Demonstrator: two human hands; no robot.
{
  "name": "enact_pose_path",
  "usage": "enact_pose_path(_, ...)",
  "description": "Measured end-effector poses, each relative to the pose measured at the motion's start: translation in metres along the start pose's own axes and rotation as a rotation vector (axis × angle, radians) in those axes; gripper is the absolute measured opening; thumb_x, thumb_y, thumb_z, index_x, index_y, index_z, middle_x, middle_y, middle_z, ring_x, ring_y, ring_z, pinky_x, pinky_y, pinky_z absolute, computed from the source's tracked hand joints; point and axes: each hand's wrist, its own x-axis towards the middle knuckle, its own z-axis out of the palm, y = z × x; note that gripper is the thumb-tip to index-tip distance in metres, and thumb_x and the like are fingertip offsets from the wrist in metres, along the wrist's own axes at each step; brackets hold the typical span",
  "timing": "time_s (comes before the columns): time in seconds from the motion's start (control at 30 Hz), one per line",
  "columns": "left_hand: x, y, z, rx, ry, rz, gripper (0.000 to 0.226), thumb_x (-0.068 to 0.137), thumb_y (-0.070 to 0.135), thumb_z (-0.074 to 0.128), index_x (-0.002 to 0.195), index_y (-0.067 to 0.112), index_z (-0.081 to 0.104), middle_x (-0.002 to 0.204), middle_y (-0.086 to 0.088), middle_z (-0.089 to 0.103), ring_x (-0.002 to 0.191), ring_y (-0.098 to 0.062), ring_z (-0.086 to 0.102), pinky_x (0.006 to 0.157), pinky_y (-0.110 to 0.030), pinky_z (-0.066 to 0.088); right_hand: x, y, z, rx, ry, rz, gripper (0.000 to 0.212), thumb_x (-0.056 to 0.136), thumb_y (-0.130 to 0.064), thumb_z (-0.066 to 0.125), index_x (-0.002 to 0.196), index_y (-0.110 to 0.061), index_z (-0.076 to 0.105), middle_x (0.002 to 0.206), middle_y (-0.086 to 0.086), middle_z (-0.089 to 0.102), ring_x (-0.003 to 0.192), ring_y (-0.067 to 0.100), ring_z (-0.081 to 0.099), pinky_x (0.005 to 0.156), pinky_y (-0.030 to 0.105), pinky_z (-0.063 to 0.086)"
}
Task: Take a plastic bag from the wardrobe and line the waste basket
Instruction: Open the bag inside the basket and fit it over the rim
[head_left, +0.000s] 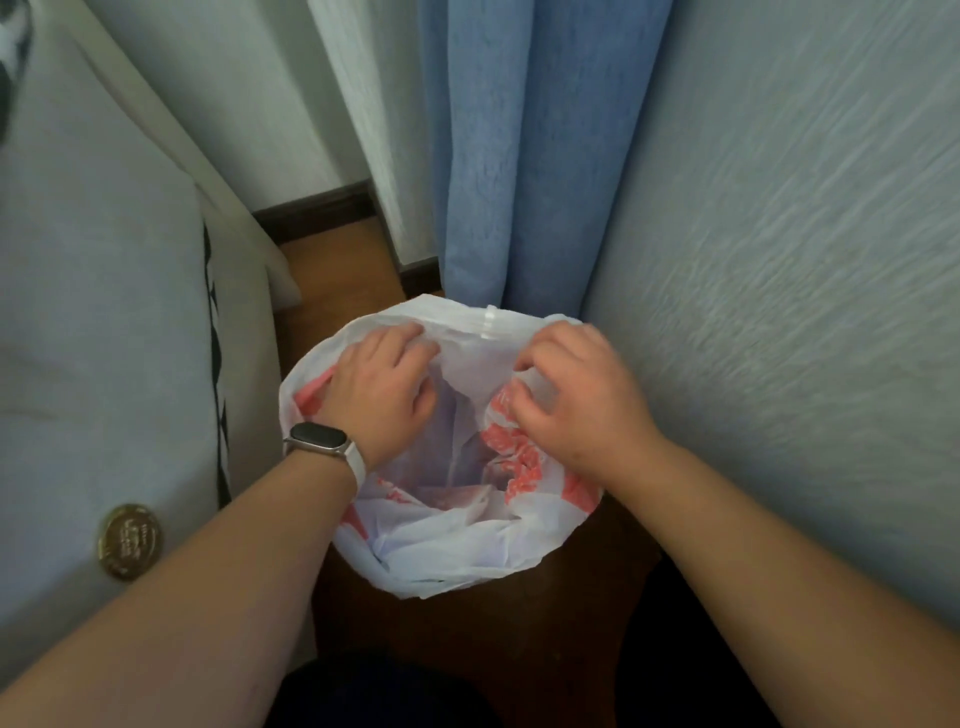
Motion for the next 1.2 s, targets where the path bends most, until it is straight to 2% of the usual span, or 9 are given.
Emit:
enact_pose_path(0.13,0.014,-0.007,0.002,-0.011,-0.03,-0.103,0.046,0.094,0.037,0.052,0.137,0.021,0.047,0.144,-0.005,0.047,0.132,-0.026,0.044,0.109,-0.045,0.035,-0.004,0.003,0.012,-0.156,-0.258,0.044,0.03,0.083,-0.036,0.062,0.108,-0.021,0.067,0.111,0.0,0.058,0.105,0.025,0.05,0.087,0.041,0.046)
enact_pose_path(0.3,0.031,-0.007,0.007,-0.118,-0.072,-0.216,0.048,0.097,0.043,0.049,0.14,0.024,0.043,0.142,-0.003,0.051,0.127,-0.026,0.048,0.106,-0.047,0.036,-0.001,0.03,0.018,-0.119,-0.205,0.166,0.026,0.083,-0.019,0.064,0.109,-0.015,0.067,0.109,0.007,0.057,0.099,0.031,0.052,0.087,0.041,0.047)
enact_pose_path(0.5,0.034,-0.008,0.008,-0.19,-0.035,-0.29,0.042,0.096,0.041,0.052,0.133,0.022,0.051,0.134,-0.003,0.056,0.12,-0.025,0.053,0.099,-0.043,0.041,0.0,0.046,0.015,0.065,-0.071,0.347,0.013,0.089,-0.01,0.057,0.097,-0.01,0.067,0.099,0.007,0.059,0.091,0.021,0.055,0.074,0.023,0.035)
enact_pose_path(0.6,0.035,-0.01,0.006,-0.204,-0.044,-0.348,0.04,0.096,0.044,0.049,0.13,0.023,0.053,0.129,-0.003,0.059,0.114,-0.025,0.055,0.094,-0.043,0.044,-0.003,0.058,0.012,0.028,0.003,0.411,0.012,0.088,-0.008,0.056,0.092,-0.009,0.067,0.097,0.01,0.06,0.09,0.025,0.056,0.074,0.028,0.039)
enact_pose_path(0.83,0.038,-0.01,0.001,-0.251,-0.109,-0.556,0.037,0.1,0.044,0.038,0.121,0.021,0.059,0.11,-0.004,0.065,0.087,-0.017,0.053,0.071,-0.032,0.039,-0.012,0.073,0.023,-0.087,-0.296,0.511,0.012,0.088,-0.013,0.053,0.09,-0.012,0.065,0.097,0.013,0.063,0.085,0.033,0.059,0.065,0.032,0.04)
enact_pose_path(0.9,0.035,-0.008,-0.002,-0.271,-0.081,-0.559,0.037,0.099,0.042,0.04,0.125,0.02,0.057,0.116,-0.005,0.063,0.095,-0.02,0.055,0.077,-0.034,0.042,-0.011,0.073,0.023,-0.021,-0.264,0.548,0.013,0.086,-0.014,0.055,0.091,-0.015,0.067,0.099,0.011,0.065,0.085,0.031,0.061,0.068,0.031,0.044)
enact_pose_path(0.97,0.031,-0.004,-0.004,-0.23,0.027,-0.501,0.037,0.097,0.038,0.046,0.129,0.019,0.055,0.126,-0.006,0.058,0.11,-0.025,0.054,0.09,-0.04,0.043,-0.005,0.07,0.016,0.089,-0.088,0.617,0.013,0.084,-0.011,0.059,0.093,-0.014,0.069,0.1,0.009,0.064,0.087,0.026,0.061,0.076,0.029,0.046)
enact_pose_path(1.07,0.032,0.002,-0.005,-0.186,0.07,-0.425,0.034,0.097,0.034,0.048,0.124,0.017,0.059,0.123,-0.006,0.06,0.108,-0.024,0.055,0.089,-0.038,0.042,0.012,0.055,0.005,0.134,0.112,0.583,0.019,0.081,-0.007,0.059,0.097,-0.012,0.069,0.1,0.006,0.062,0.085,0.018,0.056,0.078,0.022,0.039)
enact_pose_path(1.2,0.039,0.001,-0.004,-0.278,0.041,-0.47,0.031,0.1,0.037,0.045,0.12,0.021,0.063,0.114,0.001,0.064,0.092,-0.01,0.052,0.077,-0.028,0.039,0.038,0.036,0.017,0.117,-0.087,0.34,0.022,0.083,-0.015,0.058,0.102,-0.014,0.069,0.104,0.007,0.061,0.095,0.024,0.059,0.085,0.033,0.047)
